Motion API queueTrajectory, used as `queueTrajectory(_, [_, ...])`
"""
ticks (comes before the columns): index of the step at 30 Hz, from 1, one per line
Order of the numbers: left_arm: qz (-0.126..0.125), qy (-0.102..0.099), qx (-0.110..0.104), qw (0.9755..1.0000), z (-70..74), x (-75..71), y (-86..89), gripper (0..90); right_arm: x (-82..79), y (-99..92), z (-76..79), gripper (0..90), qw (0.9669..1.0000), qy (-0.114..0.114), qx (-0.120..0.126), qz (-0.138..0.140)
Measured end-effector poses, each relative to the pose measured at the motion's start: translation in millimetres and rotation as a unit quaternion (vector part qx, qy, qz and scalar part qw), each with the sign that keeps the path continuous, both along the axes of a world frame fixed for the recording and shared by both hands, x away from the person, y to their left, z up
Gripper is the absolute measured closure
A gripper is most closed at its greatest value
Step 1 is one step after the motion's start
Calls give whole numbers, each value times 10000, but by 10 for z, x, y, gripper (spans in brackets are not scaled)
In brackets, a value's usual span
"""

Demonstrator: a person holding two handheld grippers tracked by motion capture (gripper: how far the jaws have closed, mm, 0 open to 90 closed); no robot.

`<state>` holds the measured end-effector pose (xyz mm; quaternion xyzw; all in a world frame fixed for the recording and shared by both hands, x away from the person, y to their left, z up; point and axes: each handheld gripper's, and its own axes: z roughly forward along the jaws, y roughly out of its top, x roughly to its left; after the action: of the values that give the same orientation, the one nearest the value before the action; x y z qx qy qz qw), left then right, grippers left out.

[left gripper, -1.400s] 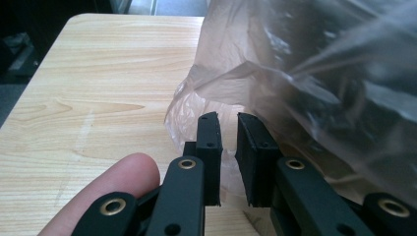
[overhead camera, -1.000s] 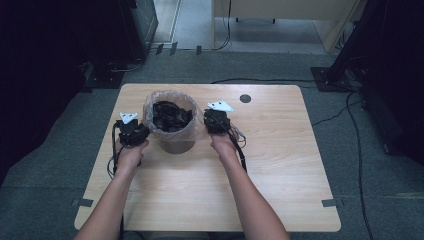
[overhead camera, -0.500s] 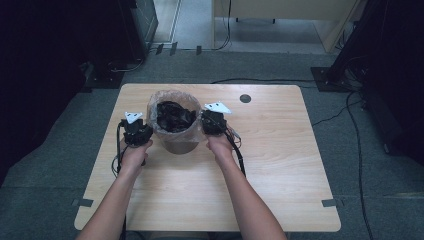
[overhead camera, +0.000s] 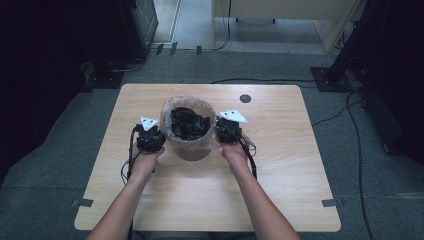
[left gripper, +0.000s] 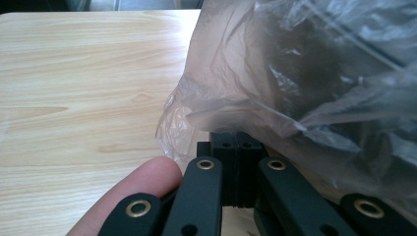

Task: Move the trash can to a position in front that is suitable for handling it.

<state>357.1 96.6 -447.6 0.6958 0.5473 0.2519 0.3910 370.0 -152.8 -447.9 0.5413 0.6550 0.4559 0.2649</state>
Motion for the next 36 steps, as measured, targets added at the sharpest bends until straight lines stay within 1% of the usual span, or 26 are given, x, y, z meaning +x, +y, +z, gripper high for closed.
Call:
queueTrajectory(2, [-58, -5, -29, 10000, -4, -56, -77, 900, -57, -58, -4, 900, 10000, -16, -2, -33])
queueTrajectory(3, [-58, -5, -29, 10000, -4, -56, -77, 900, -88, -84, -3, 900, 10000, -19, -14, -33])
queueTrajectory(4, [-73, -16, -21, 10000, -6, -79, -103, 900, -88, -84, -3, 900, 10000, -19, -14, -33])
queueTrajectory(5, [-94, -12, -5, 10000, -7, -108, -135, 900, -120, -113, -2, 900, 10000, -22, -36, -36])
queueTrajectory(6, [-98, -7, -3, 10000, -7, -126, -157, 900, -188, -169, -3, 900, 10000, -36, -66, -28])
queueTrajectory(7, [-109, -6, 37, 9999, -8, -153, -190, 900, -188, -169, -3, 900, 10000, -36, -66, -28])
queueTrajectory(8, [-142, -17, 61, 9999, -10, -179, -222, 900, -222, -198, -3, 900, 10000, -40, -77, -37])
queueTrajectory(10, [-225, -4, 21, 9997, -17, -266, -312, 900, -321, -293, -1, 900, 9999, -27, -87, -78])
queueTrajectory(11, [-225, -4, 21, 9997, -17, -266, -312, 900, -354, -328, -1, 900, 9999, -32, -101, -92])
queueTrajectory(13, [-317, 14, 1, 9995, -17, -327, -368, 900, -422, -401, -1, 900, 9999, -37, -121, -99])
queueTrajectory(14, [-371, -11, 11, 9993, -18, -358, -398, 900, -422, -401, -1, 900, 9999, -37, -121, -99])
queueTrajectory(15, [-451, -33, 9, 9990, -19, -416, -453, 900, -499, -479, -1, 900, 9998, -47, -157, -104])
queueTrajectory(16, [-451, -33, 9, 9990, -19, -416, -453, 900, -499, -479, -1, 900, 9998, -47, -157, -104])
queueTrajectory(18, [-513, -74, -3, 9987, -22, -487, -526, 900, -589, -562, 3, 900, 9998, -34, -189, -107])
queueTrajectory(19, [-513, -74, -3, 9987, -22, -487, -526, 900, -589, -562, 3, 900, 9998, -34, -189, -107])
queueTrajectory(21, [-528, -98, -27, 9986, -29, -537, -568, 900, -655, -611, 0, 900, 9997, -48, -189, -118])
queueTrajectory(22, [-561, -119, -12, 9984, -33, -567, -585, 900, -721, -658, -2, 900, 9997, -51, -193, -124])
queueTrajectory(23, [-575, -158, 22, 9982, -38, -602, -609, 900, -721, -658, -2, 900, 9997, -51, -193, -124])
queueTrajectory(24, [-615, -224, 92, 9978, -51, -679, -647, 900, -789, -695, -1, 900, 9997, -55, -210, -129])
queueTrajectory(25, [-615, -224, 92, 9978, -51, -679, -647, 900, -789, -695, -1, 900, 9997, -55, -210, -129])
queueTrajectory(28, [-692, -201, 24, 9974, -72, -797, -696, 900, -927, -758, -1, 900, 9996, -58, -244, -156])
queueTrajectory(29, [-704, -174, -27, 9974, -73, -825, -707, 900, -959, -772, -1, 900, 9994, -74, -287, -151])
queueTrajectory(30, [-704, -174, -27, 9974, -73, -825, -707, 900, -959, -772, -1, 900, 9994, -74, -287, -151])
queueTrajectory(31, [-723, -174, -44, 9972, -74, -858, -723, 900, -989, -788, -1, 900, 9994, -78, -296, -170])
queueTrajectory(34, [-779, -296, 100, 9965, -84, -971, -786, 900, -1085, -840, -2, 900, 9994, -58, -267, -219])
queueTrajectory(36, [-817, -327, 76, 9961, -96, -1052, -821, 900, -1180, -896, -12, 900, 9996, -64, -192, -215])
